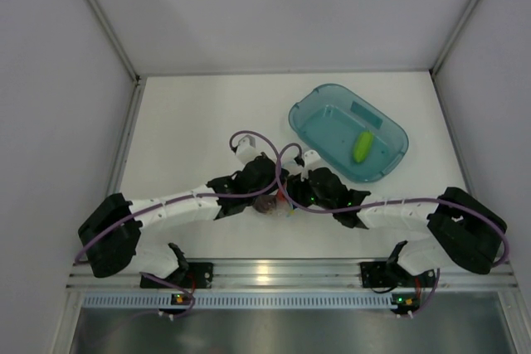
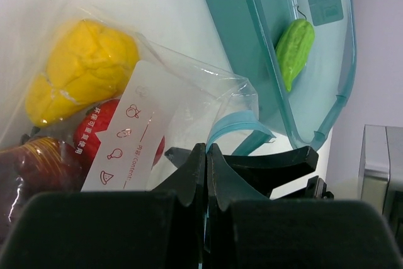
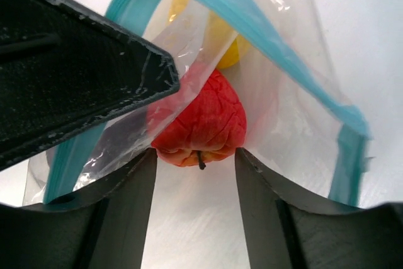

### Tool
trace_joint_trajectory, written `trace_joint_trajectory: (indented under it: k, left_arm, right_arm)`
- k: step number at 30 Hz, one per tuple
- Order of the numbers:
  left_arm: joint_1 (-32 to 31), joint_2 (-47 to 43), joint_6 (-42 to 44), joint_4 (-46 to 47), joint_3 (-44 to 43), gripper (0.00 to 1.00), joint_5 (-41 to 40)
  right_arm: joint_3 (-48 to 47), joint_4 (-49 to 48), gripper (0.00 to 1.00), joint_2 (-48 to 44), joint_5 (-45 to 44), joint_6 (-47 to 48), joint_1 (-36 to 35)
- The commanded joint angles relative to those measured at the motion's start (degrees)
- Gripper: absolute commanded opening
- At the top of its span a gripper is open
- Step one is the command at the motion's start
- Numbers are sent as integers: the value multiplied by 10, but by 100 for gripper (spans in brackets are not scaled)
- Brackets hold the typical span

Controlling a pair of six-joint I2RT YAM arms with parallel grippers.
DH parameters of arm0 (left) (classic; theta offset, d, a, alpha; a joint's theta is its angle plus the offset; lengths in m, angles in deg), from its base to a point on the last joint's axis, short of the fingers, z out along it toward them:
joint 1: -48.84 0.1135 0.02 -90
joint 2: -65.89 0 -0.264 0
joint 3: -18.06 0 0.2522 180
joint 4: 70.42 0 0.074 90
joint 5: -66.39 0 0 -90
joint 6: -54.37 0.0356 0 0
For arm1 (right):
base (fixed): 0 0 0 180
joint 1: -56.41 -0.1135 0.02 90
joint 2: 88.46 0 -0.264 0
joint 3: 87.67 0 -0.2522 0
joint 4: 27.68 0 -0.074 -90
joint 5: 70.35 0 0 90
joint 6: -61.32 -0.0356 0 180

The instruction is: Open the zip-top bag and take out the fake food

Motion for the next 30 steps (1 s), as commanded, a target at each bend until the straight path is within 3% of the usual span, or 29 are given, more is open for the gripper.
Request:
trace_joint_trajectory:
  k: [1, 7, 12, 17, 20, 24, 30]
  left_arm:
    - [2, -3, 3, 41, 2, 0, 10]
    - [2, -13, 4, 59, 9, 0, 36]
    - [2, -27, 13, 70, 13, 0, 54]
    - [5, -46, 12, 88, 25, 0, 80]
    - [5, -59, 14, 89, 28, 0, 87]
    - [6, -70, 17, 97, 27, 0, 103]
    - [12, -66, 21, 126, 19, 0, 156]
  right_arm:
    - [-18, -50, 55, -2, -33, 7, -9]
    - [-35, -90, 64, 36, -33, 6, -2]
    - [-41, -136, 70, 65, 18, 9, 6]
    - [-42, -142, 69, 85, 2, -7, 9]
    - [-35, -130, 67, 72, -21, -15, 13]
    - [-9, -159, 63, 33, 22, -16, 21]
    - [17, -142, 65, -52, 45, -14, 21]
